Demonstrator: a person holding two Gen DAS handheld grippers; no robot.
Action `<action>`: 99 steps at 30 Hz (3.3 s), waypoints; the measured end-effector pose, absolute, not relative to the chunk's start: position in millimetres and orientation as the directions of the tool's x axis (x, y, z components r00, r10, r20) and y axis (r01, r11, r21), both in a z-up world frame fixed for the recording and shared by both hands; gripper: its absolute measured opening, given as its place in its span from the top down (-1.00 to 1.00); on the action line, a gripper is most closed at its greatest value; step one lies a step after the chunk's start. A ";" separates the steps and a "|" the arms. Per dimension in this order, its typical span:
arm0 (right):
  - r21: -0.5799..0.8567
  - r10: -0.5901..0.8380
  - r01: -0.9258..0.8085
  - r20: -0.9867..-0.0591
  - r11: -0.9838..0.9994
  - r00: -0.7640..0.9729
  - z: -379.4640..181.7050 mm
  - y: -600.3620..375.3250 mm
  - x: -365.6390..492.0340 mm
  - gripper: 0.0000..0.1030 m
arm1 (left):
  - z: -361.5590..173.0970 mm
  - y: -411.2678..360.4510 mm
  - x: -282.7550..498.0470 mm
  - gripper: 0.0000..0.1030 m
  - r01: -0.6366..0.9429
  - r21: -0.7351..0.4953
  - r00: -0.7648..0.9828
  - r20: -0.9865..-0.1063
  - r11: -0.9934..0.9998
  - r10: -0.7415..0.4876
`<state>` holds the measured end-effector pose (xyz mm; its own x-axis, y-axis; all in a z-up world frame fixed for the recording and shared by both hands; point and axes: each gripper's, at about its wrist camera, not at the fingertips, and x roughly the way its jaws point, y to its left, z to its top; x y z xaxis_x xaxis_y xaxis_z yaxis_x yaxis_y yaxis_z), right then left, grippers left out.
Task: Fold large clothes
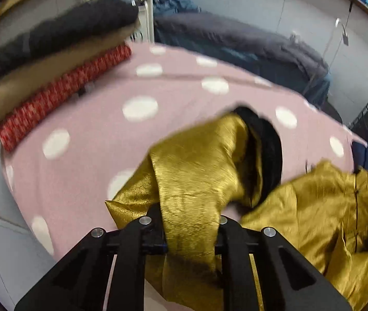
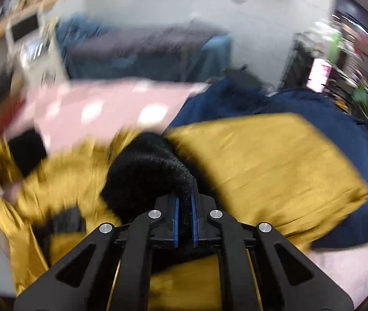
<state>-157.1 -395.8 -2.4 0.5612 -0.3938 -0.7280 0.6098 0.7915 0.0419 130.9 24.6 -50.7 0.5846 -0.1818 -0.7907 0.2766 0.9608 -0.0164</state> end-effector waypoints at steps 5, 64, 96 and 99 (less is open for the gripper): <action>-0.044 -0.646 0.755 -0.551 0.655 0.528 66.7 -447.9 -210.1 0.88 | -6.3 23.7 166.2 0.72 0.249 -0.006 0.668 -0.723 0.968 -0.176; -0.110 -0.081 -0.052 -0.918 0.993 0.388 -112.7 -133.6 -245.3 0.81 | -105.6 0.4 -66.8 0.60 0.877 0.085 0.224 -0.943 0.473 -0.247; 0.172 0.181 -0.062 -0.869 0.983 0.461 -57.9 -200.4 -312.5 -0.34 | -86.4 96.3 -68.9 -0.31 0.906 -0.244 -0.066 -0.889 0.347 -0.453; 0.032 0.091 -0.154 -0.915 0.988 0.393 -89.4 -161.8 -296.6 -0.34 | -80.3 66.2 -80.6 -0.36 0.918 -0.228 -0.046 -0.874 0.325 -0.484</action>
